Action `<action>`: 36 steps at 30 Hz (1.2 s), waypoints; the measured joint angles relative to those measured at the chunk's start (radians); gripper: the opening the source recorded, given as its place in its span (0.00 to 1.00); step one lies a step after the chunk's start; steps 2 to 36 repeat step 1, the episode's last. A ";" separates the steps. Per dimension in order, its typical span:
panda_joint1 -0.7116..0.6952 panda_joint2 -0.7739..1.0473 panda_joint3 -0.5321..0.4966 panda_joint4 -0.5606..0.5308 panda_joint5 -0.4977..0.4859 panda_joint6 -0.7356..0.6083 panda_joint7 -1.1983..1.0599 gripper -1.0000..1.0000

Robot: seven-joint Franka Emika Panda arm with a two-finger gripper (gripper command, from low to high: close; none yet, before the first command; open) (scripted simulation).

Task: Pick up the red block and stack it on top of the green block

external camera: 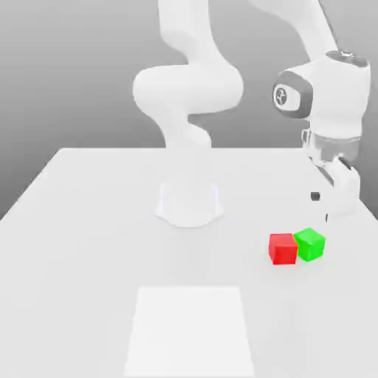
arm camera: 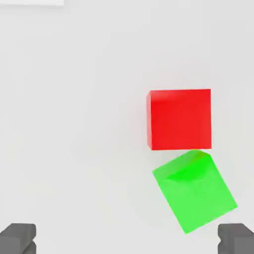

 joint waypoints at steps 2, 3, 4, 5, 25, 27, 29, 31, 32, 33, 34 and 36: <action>0.000 0.000 0.000 0.000 0.000 0.000 0.000 1.00; 0.000 0.000 0.000 0.000 0.000 0.000 0.000 1.00; 0.000 0.000 0.000 0.000 0.000 0.000 0.000 1.00; 0.000 0.000 0.000 0.000 0.000 0.000 0.000 1.00; 0.000 0.000 0.000 0.000 0.000 0.000 0.000 1.00; 0.000 0.000 0.000 0.000 0.000 0.000 0.000 1.00; 0.000 0.000 0.000 0.000 0.000 0.000 0.000 1.00; 0.000 0.000 0.000 0.000 0.000 0.000 0.000 1.00; 0.000 0.000 0.000 0.000 0.000 0.000 0.000 1.00; 0.000 0.000 0.000 0.000 0.000 0.000 0.000 1.00; 0.000 0.000 0.000 0.000 0.000 0.000 0.000 1.00; 0.000 0.000 0.000 0.000 0.000 0.000 0.000 1.00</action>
